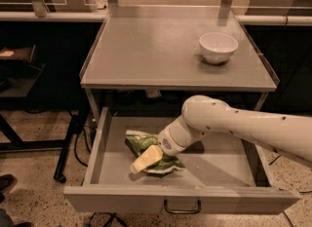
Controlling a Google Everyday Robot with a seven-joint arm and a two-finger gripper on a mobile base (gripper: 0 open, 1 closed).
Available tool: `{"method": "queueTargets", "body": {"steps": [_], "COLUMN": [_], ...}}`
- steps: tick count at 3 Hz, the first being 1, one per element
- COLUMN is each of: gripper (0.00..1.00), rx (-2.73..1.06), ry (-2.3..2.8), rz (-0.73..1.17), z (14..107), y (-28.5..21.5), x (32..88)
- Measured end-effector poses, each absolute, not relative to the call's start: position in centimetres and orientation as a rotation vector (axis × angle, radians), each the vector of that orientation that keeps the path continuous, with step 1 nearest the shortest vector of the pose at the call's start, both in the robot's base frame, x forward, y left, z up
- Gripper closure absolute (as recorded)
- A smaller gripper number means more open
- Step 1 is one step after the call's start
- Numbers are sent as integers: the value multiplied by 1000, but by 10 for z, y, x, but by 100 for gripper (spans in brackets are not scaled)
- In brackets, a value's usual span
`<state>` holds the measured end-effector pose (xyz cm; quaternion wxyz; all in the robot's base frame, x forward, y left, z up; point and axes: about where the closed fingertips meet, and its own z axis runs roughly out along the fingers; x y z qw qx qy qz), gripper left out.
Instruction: Place green jalapeno chip bag into top drawer
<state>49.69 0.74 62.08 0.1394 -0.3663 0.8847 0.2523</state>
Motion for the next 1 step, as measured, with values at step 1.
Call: {"method": "queueTargets", "body": {"steps": [1], "gripper": [0], "rx": [-1059], "ry": [2557], "rz": [729], "z": [621], "y": [7], "x": [497]}}
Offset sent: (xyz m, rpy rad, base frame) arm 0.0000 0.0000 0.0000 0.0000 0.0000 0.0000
